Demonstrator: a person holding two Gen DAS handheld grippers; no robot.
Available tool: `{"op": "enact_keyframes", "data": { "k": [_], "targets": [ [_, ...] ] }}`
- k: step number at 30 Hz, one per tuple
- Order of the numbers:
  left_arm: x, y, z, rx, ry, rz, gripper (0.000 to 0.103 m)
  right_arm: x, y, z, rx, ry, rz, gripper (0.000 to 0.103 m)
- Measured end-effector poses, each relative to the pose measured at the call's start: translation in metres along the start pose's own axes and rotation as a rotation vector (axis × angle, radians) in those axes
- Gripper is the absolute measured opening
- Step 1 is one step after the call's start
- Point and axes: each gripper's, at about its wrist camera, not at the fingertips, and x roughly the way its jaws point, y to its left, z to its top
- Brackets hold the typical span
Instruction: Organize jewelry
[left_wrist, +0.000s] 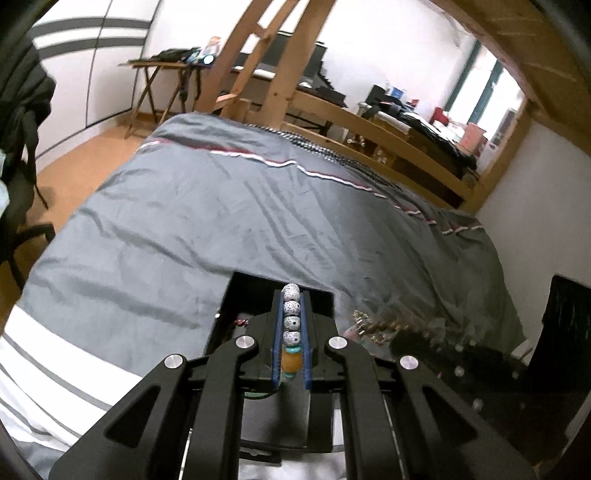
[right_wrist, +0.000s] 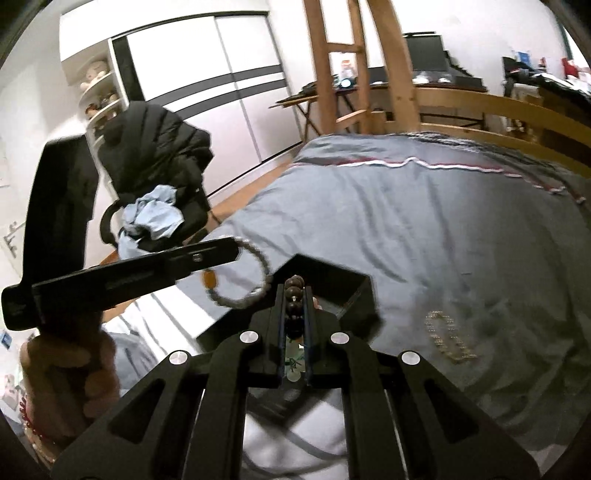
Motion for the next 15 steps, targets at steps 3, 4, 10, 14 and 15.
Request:
{"op": "enact_keyframes", "data": {
  "k": [3,4,10,14,15],
  "targets": [
    [0.003,0.008,-0.001,-0.023,0.011,-0.007,0.007,0.013,0.012,-0.006,-0.012,0.023,0.019,0.008],
    [0.003,0.009,-0.001,-0.025,0.013,-0.008,0.007,0.019,0.015,-0.010,-0.014,0.036,0.027,0.008],
    [0.005,0.004,-0.002,-0.010,0.018,-0.007,0.007,0.036,0.023,-0.022,-0.020,0.094,0.049,0.009],
    [0.006,0.004,-0.002,-0.003,0.018,-0.003,0.012,0.038,0.020,-0.025,0.001,0.118,0.064,0.010],
    [0.006,0.003,-0.003,-0.001,0.016,0.001,0.022,0.037,0.020,-0.025,0.002,0.117,0.062,0.010]
  ]
}}
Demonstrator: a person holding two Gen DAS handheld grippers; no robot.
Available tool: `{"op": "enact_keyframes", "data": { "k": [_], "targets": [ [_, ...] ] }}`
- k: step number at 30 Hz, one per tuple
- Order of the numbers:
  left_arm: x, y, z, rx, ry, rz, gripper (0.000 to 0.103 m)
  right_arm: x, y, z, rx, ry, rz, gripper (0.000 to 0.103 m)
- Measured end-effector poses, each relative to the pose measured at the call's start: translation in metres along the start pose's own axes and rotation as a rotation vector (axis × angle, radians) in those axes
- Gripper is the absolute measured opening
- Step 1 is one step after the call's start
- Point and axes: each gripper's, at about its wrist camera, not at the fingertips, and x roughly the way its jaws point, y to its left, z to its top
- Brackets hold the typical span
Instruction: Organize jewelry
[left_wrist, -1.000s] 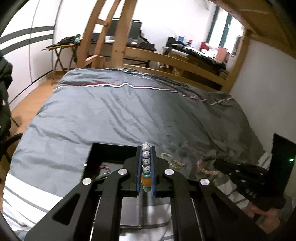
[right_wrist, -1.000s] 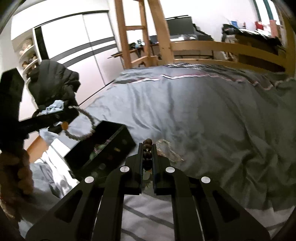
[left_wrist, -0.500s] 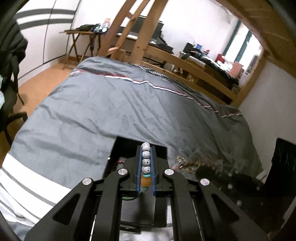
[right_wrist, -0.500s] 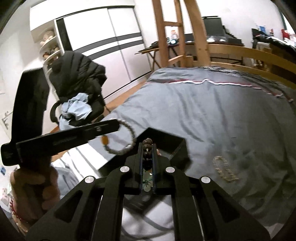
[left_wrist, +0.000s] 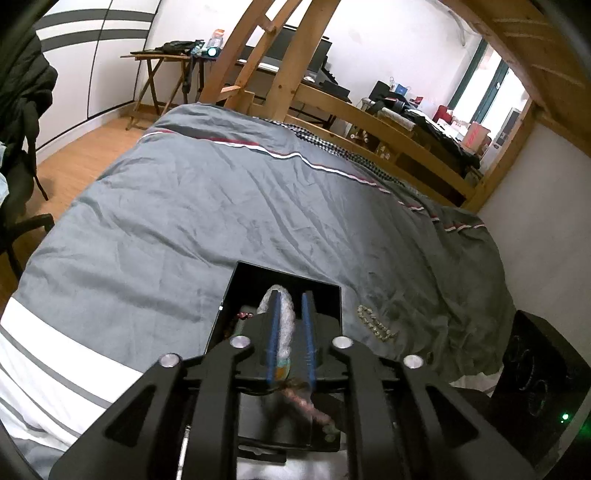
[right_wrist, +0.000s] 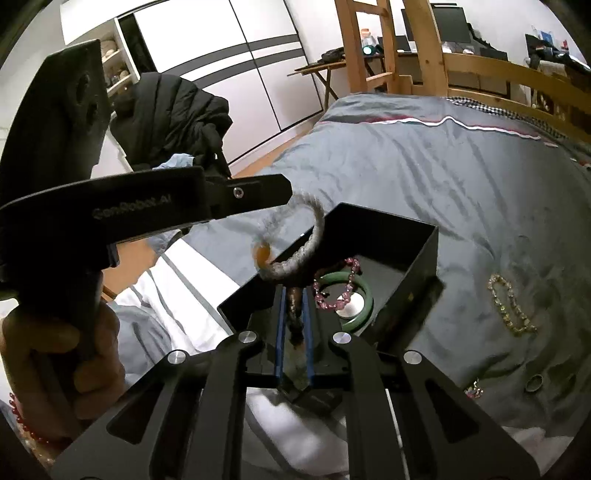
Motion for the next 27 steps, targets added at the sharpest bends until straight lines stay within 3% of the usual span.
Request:
{"op": "enact_keyframes", "data": {
  "k": [2,3,4,5,7,9,12,15,22,27],
  "targets": [
    [-0.002,-0.002,-0.001,0.002,-0.009,0.010,0.042,-0.002,-0.002,-0.001,0.005,-0.001,0.001,0.018],
    [-0.003,-0.002,-0.001,0.003,-0.016,0.014,0.051,-0.002,-0.003,-0.002,0.006,-0.001,-0.001,0.036],
    [-0.004,-0.003,-0.001,0.003,-0.024,0.018,0.055,-0.004,-0.004,-0.002,0.005,-0.006,-0.007,0.060],
    [-0.005,-0.003,-0.001,0.001,-0.030,0.021,0.058,-0.008,-0.006,-0.004,0.010,-0.022,-0.013,0.069],
    [-0.006,-0.003,-0.001,-0.007,-0.039,0.025,0.078,-0.017,-0.014,-0.006,0.035,-0.051,-0.021,0.070],
    [-0.006,-0.003,-0.001,-0.008,-0.048,0.009,0.082,-0.028,-0.026,-0.008,0.045,-0.065,-0.061,0.071],
    [-0.012,-0.016,-0.001,0.041,-0.079,-0.025,0.093,-0.048,-0.050,-0.014,0.050,-0.082,-0.128,0.083],
    [-0.015,-0.041,-0.004,0.149,-0.102,-0.031,0.094,-0.075,-0.080,-0.024,0.089,-0.099,-0.185,0.088],
    [0.004,-0.115,-0.029,0.426,-0.058,-0.021,0.094,-0.119,-0.138,-0.044,0.173,-0.131,-0.258,0.088],
    [0.019,-0.151,-0.041,0.471,-0.052,-0.069,0.094,-0.129,-0.153,-0.057,0.150,-0.138,-0.306,0.088]
  ]
}}
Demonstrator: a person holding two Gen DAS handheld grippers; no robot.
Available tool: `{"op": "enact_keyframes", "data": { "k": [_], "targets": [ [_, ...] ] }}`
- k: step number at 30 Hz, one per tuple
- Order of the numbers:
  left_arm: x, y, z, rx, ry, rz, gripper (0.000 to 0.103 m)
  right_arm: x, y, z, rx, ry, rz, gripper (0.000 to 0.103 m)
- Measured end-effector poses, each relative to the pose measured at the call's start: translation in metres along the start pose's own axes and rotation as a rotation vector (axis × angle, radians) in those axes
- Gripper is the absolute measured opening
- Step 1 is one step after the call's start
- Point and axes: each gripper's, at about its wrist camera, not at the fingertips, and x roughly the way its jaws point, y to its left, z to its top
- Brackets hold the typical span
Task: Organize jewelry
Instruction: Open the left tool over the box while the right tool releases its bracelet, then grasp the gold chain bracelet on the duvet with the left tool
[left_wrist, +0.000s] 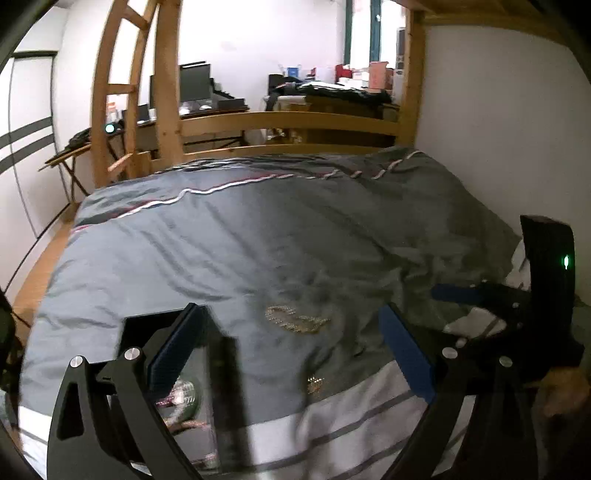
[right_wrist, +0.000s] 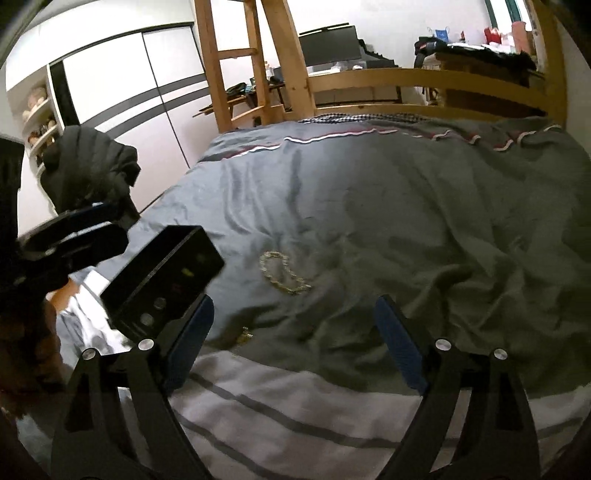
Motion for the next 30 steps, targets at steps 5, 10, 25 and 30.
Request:
{"op": "enact_keyframes", "data": {
  "k": [5,10,25,30],
  "targets": [
    [0.039,-0.017,0.007,-0.031,0.016,-0.026,0.094,0.002,-0.023,-0.013,-0.004,-0.010,-0.035,0.088],
    [0.081,-0.019,0.007,-0.066,0.065,-0.006,0.094,0.012,-0.051,-0.022,0.061,-0.022,-0.027,0.076],
    [0.161,-0.010,-0.011,-0.035,0.163,0.086,0.094,0.094,-0.047,-0.040,-0.009,0.107,-0.092,0.050],
    [0.185,-0.003,-0.025,-0.061,0.275,0.101,0.051,0.097,-0.051,-0.042,0.007,0.112,-0.112,0.037]
  ]
}}
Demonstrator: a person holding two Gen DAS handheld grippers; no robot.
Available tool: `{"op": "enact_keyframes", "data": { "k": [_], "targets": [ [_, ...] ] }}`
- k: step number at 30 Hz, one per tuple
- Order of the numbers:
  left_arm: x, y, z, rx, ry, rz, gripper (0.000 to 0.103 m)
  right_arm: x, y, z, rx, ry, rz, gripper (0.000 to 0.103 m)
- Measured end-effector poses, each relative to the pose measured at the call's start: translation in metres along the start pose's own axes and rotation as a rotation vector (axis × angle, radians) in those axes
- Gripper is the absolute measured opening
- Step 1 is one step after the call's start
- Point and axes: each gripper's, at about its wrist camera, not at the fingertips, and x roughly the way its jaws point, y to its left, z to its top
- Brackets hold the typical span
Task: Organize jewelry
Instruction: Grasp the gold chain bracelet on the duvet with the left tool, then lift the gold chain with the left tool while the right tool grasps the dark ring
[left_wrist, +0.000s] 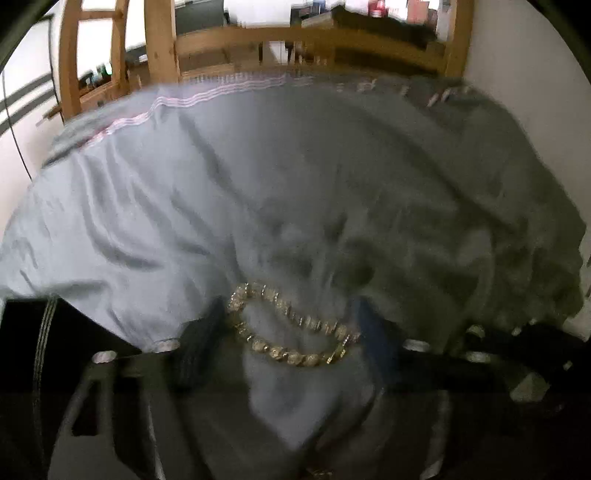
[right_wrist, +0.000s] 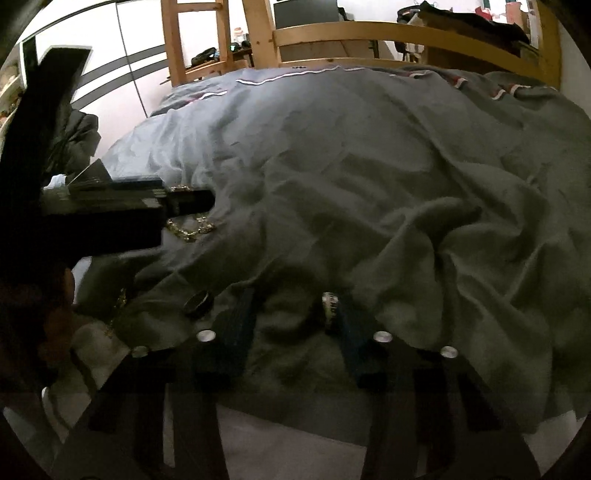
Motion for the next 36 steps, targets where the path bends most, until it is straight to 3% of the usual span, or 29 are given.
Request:
{"op": "enact_keyframes", "data": {
  "k": [2,4,6,8,13,22,36],
  "targets": [
    [0.001,0.000,-0.002,0.005,0.010,0.010,0.045,-0.002,0.000,0.000,0.010,-0.004,-0.006,0.029],
    [-0.001,0.002,-0.002,-0.005,0.012,0.002,0.026,-0.004,-0.002,0.000,0.020,-0.008,-0.012,0.025],
    [-0.004,0.005,-0.002,-0.026,0.011,-0.007,0.014,-0.007,-0.005,0.001,0.030,-0.016,-0.013,0.018],
    [-0.009,0.009,0.000,-0.050,0.004,-0.014,0.009,-0.010,-0.009,0.002,0.048,-0.028,-0.016,0.013],
    [-0.029,0.012,0.007,-0.086,-0.062,-0.032,0.007,-0.019,-0.018,0.004,0.097,-0.076,0.004,0.008],
    [-0.016,0.012,0.007,-0.083,-0.004,-0.023,0.007,-0.028,-0.024,0.005,0.150,-0.116,0.053,0.006],
    [-0.037,0.017,0.013,-0.114,-0.080,-0.028,0.007,-0.052,-0.036,0.010,0.176,-0.216,0.039,0.006]
  ]
}}
